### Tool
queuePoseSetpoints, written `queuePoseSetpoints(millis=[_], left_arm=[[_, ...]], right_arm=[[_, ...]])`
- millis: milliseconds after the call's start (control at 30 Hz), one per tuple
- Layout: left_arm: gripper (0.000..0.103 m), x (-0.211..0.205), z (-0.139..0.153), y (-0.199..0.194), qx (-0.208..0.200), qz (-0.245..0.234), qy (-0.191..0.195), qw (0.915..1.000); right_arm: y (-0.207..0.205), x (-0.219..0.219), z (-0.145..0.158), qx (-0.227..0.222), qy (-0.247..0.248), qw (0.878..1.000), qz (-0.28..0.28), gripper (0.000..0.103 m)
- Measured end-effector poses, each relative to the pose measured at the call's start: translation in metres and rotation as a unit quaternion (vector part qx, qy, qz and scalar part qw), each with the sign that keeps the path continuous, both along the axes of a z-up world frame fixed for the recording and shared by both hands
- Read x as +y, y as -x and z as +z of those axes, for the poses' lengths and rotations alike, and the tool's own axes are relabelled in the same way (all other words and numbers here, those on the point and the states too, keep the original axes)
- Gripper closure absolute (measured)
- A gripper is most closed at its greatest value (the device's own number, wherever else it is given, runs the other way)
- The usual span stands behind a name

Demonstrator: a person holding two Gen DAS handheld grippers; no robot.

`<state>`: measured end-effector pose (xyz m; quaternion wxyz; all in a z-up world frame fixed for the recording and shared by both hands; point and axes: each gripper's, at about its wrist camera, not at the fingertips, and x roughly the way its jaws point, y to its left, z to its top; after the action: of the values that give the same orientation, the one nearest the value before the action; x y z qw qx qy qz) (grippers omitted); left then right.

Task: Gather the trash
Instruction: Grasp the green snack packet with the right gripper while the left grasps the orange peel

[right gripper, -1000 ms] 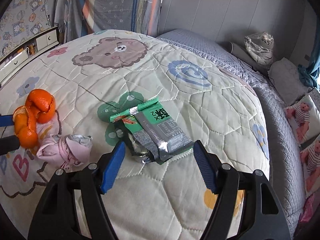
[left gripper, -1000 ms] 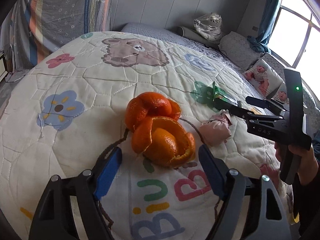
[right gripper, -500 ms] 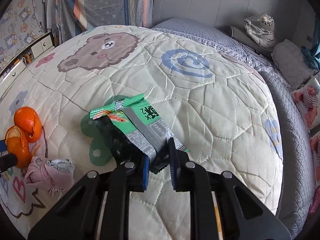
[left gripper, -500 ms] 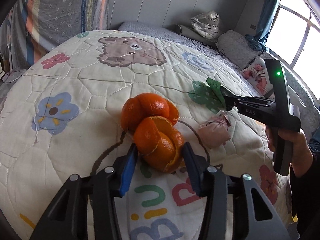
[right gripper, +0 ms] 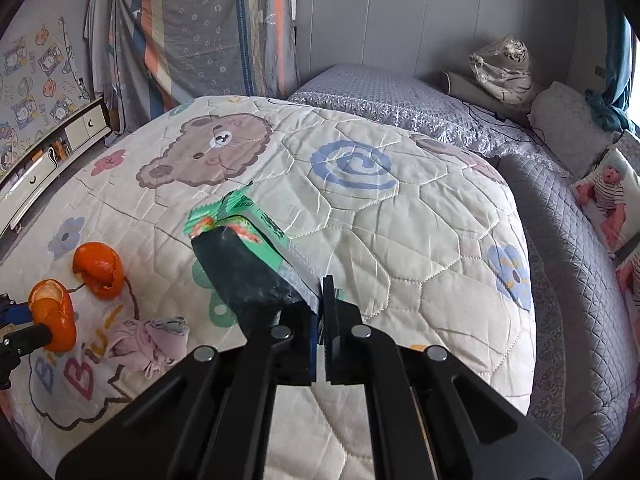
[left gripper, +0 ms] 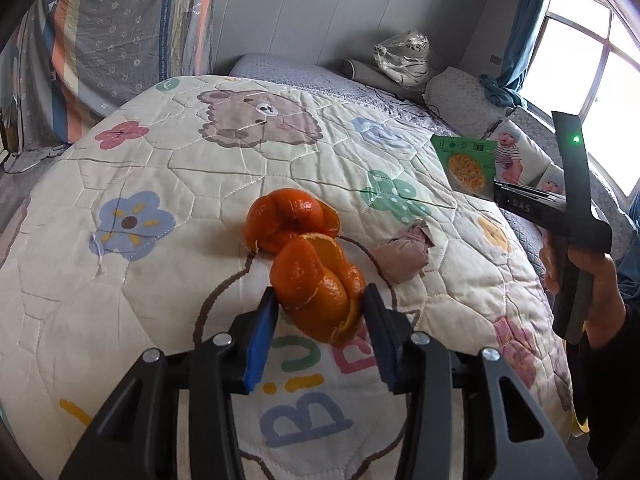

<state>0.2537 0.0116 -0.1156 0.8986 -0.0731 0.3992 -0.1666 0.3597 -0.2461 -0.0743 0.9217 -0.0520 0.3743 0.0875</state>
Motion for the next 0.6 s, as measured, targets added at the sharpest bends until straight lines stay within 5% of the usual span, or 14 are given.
queuePoseSetpoints(millis=[600], left_arm=[[0.062, -0.027, 0.035, 0.045, -0.061, -0.033, -0.015, 0.9975]], right_arm=[[0.117, -0.039, 0.039, -0.037, -0.018, 0.999, -0.023, 0.101]])
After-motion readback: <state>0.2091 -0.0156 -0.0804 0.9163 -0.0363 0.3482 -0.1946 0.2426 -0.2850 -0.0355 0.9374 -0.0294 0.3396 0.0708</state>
